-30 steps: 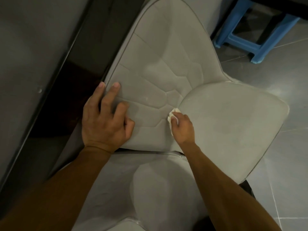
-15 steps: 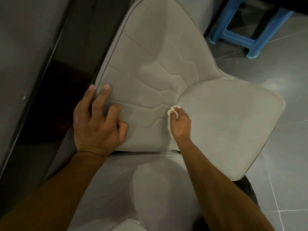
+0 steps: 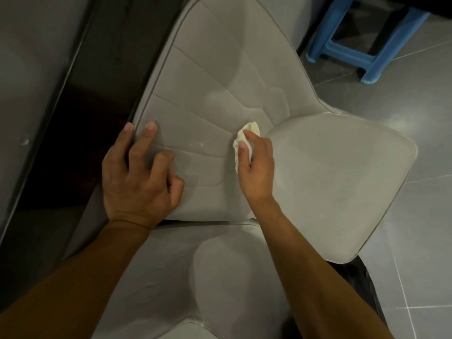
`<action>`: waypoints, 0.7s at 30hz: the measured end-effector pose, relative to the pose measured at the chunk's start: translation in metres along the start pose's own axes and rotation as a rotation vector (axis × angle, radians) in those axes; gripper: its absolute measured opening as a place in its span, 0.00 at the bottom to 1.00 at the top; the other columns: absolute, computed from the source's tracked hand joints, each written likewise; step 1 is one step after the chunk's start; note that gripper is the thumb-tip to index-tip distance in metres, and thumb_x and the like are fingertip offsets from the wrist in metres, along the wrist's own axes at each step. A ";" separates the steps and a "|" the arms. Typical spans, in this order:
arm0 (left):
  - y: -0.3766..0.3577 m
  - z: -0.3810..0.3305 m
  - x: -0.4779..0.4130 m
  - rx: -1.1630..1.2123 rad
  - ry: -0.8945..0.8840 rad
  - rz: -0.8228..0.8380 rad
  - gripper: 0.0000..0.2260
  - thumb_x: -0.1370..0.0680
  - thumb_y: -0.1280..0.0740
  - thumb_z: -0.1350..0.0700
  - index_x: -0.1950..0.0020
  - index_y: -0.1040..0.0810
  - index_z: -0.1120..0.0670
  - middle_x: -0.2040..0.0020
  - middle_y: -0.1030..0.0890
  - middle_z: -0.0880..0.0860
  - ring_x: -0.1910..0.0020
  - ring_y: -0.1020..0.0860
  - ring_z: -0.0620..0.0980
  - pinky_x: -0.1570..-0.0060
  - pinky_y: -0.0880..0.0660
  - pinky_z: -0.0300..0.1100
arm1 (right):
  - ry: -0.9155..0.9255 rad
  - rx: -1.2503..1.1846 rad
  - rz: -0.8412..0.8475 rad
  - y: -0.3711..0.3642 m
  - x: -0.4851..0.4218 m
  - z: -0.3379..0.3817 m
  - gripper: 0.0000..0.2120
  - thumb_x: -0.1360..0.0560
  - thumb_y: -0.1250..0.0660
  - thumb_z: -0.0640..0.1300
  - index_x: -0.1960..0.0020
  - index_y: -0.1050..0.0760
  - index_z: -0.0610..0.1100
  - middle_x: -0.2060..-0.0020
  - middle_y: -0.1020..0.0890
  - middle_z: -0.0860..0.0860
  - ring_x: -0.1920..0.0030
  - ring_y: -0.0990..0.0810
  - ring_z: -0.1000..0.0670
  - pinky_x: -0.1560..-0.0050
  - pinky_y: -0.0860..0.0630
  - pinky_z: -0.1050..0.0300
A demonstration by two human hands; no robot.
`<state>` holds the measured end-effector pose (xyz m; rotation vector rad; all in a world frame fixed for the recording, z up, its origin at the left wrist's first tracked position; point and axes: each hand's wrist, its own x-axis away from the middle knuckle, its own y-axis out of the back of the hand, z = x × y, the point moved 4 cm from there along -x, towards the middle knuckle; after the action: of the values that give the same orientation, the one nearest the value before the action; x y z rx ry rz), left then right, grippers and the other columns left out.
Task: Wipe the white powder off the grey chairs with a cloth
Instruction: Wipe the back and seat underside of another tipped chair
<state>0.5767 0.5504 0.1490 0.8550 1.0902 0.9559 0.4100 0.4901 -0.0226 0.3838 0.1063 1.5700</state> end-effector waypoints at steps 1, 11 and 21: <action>0.000 -0.001 0.000 -0.001 -0.004 0.004 0.08 0.25 0.36 0.56 0.51 0.22 0.60 0.29 0.31 0.60 0.29 0.34 0.66 0.36 0.30 0.59 | 0.070 -0.017 0.010 -0.002 0.002 0.009 0.15 0.17 0.39 0.49 0.32 0.25 0.48 0.42 0.25 0.48 0.44 0.23 0.53 0.44 0.26 0.65; -0.001 0.000 0.001 -0.010 -0.023 -0.004 0.09 0.26 0.35 0.56 0.49 0.24 0.59 0.29 0.31 0.61 0.30 0.32 0.68 0.36 0.29 0.60 | -0.047 0.189 0.053 -0.006 -0.002 -0.013 0.16 0.17 0.40 0.51 0.32 0.24 0.51 0.43 0.25 0.50 0.47 0.22 0.51 0.47 0.28 0.64; 0.000 0.000 0.000 -0.022 -0.017 -0.001 0.09 0.26 0.35 0.57 0.50 0.23 0.60 0.29 0.31 0.60 0.29 0.34 0.67 0.34 0.32 0.57 | -0.076 0.284 0.182 -0.015 0.003 -0.026 0.14 0.18 0.39 0.49 0.35 0.23 0.55 0.47 0.26 0.51 0.52 0.23 0.49 0.49 0.20 0.48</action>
<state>0.5772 0.5499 0.1488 0.8433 1.0637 0.9567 0.4166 0.4984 -0.0505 0.6913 0.2426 1.7214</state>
